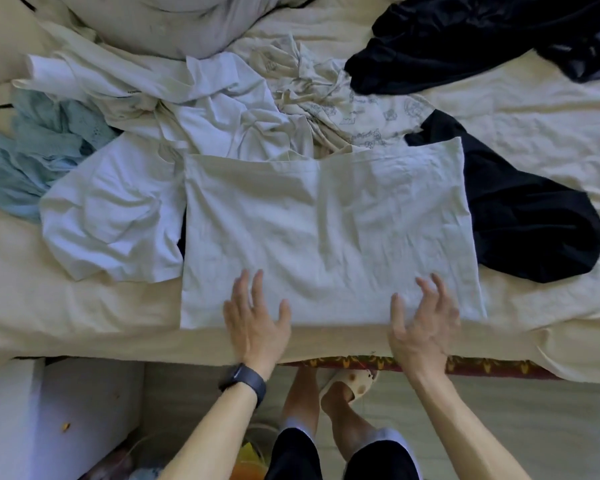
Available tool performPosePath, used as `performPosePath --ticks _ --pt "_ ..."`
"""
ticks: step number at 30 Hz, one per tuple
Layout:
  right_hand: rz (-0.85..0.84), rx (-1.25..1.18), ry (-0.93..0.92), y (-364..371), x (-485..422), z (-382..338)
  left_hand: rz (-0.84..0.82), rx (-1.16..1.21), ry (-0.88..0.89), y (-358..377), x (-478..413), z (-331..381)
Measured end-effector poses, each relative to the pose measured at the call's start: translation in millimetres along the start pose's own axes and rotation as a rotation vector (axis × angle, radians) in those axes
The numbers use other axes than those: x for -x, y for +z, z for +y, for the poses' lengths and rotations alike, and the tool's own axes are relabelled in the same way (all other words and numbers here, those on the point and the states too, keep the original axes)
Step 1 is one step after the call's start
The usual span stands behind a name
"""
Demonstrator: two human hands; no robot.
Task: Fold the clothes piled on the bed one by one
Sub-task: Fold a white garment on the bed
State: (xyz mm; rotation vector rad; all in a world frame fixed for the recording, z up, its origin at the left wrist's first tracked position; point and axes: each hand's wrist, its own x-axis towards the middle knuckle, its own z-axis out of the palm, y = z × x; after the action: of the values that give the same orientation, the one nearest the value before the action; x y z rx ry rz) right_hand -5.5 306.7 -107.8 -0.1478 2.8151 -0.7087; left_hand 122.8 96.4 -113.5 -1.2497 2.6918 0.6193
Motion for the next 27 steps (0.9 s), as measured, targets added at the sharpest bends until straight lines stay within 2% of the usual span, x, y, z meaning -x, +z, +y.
performPosePath --ticks 3,5,7,10,12,13,15,18,20,22,24,25,27 --pt "-0.204 0.17 -0.402 49 -10 -35 -0.234 -0.282 0.344 34 -35 26" --pt "-0.295 0.358 -0.572 69 -37 -32 -0.311 -0.391 0.413 48 -63 18" --pt "-0.375 0.518 -0.487 66 -73 -5 -0.321 -0.461 0.386 43 -88 -11" --pt "-0.25 0.591 -0.09 29 -116 45 -0.194 -0.547 0.323 16 -110 -60" --pt "-0.171 0.56 0.085 5 -127 55 -0.118 -0.54 0.272 0 -119 -68" --pt "-0.146 0.543 0.094 1 -129 50 -0.09 -0.521 0.282 -1 -124 -61" --pt "-0.14 0.534 -0.009 11 -129 19 -0.106 -0.464 0.375 4 -134 -33" --pt "-0.169 0.483 -0.365 60 -127 -40 -0.144 -0.431 0.57 27 -156 14" --pt "-0.172 0.451 -0.53 89 -135 -59 -0.12 -0.421 0.605 35 -185 21" --pt "-0.187 0.45 -0.437 95 -162 -51 -0.078 -0.443 0.58 26 -218 6" --pt "-0.153 0.464 -0.22 84 -186 -35 -0.021 -0.481 0.589 13 -239 -15" --pt "-0.126 0.453 -0.127 77 -193 -31 0.017 -0.467 0.537 6 -246 -21" --pt "-0.111 0.434 -0.025 64 -200 -35 0.124 -0.364 0.325 -5 -253 -18"
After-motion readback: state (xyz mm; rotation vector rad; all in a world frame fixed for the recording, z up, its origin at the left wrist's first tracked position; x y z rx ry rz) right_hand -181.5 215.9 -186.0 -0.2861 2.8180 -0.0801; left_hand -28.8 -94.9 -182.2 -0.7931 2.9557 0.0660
